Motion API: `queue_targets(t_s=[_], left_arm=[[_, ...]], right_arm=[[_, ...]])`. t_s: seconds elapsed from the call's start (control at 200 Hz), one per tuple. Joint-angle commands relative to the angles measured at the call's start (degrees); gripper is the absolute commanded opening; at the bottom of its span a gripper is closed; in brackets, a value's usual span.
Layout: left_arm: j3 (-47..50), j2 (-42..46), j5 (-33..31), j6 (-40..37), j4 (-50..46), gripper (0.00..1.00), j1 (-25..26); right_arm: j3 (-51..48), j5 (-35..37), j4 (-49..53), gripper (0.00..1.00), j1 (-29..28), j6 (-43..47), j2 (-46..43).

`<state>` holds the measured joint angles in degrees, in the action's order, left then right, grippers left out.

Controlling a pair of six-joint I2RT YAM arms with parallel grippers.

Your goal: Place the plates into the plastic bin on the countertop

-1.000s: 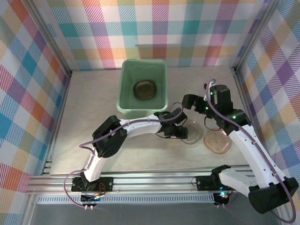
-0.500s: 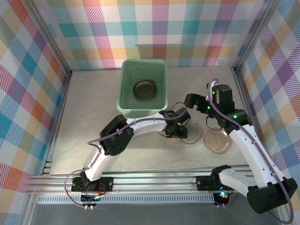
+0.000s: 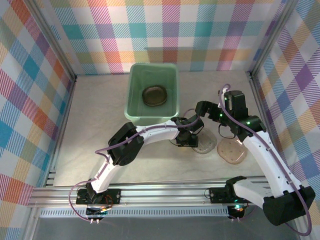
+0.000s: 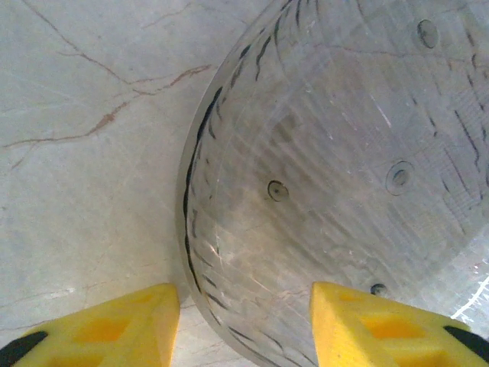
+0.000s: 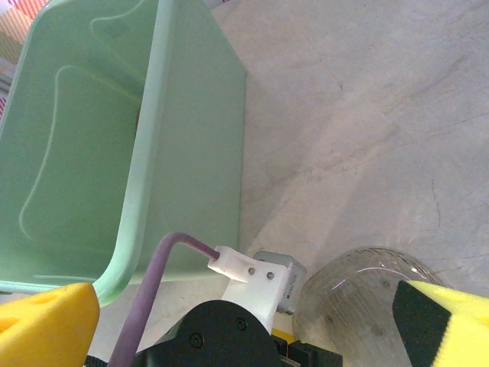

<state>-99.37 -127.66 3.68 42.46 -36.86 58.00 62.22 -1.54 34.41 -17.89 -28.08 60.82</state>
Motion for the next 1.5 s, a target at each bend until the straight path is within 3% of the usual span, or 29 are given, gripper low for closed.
queue_targets(t_s=[0.0,0.735,1.2,1.495], left_arm=[[-0.56,-1.88,-0.62,0.02,-3.83,0.44,-0.08],[4.96,2.06,-3.6,1.56,-1.55,0.17,-0.66],[6.12,5.37,-0.44,-1.44,0.01,0.0,-0.52],[5.97,10.81,0.62,-6.17,-1.93,0.0,0.09]], right_arm=[[-0.53,-0.82,-0.56,0.99,0.49,-0.66,-0.34],[-2.57,0.31,0.66,0.99,0.51,-2.29,-4.56],[-3.75,1.47,0.34,0.99,0.56,-3.99,-6.71],[-2.85,1.1,-1.13,0.99,2.01,-6.33,-5.82]])
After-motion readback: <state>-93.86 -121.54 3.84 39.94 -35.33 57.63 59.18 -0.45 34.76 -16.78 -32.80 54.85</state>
